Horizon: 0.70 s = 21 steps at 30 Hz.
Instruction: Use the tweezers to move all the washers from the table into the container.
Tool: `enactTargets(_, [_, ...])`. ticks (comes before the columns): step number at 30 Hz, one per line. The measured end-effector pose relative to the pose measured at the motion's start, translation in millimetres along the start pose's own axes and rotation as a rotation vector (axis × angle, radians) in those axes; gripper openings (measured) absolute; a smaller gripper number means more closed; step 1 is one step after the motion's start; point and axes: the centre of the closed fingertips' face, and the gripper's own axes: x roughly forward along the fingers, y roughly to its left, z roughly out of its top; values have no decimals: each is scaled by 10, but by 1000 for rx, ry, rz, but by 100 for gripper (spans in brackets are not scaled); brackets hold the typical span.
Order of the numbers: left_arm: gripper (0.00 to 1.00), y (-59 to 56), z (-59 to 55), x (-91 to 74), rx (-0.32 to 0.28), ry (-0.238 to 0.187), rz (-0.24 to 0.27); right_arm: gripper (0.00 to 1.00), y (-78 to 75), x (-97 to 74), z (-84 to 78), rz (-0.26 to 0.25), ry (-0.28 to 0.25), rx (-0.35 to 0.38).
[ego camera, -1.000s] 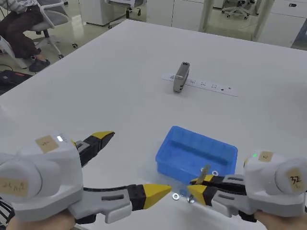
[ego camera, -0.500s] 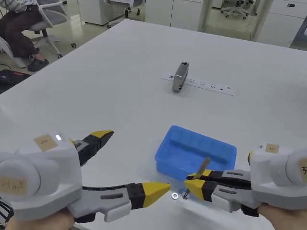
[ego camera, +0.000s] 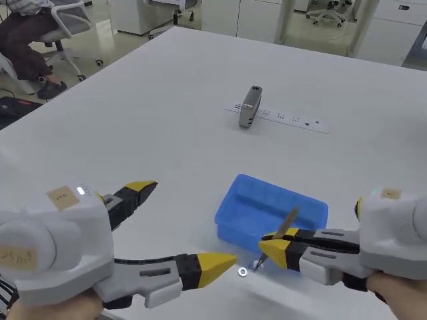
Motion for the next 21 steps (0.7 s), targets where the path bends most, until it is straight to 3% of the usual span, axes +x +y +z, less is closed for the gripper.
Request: enactTargets(21, [99, -18, -12, 3, 4, 8, -6, 3, -143, -76, 317, -20, -39, -1])
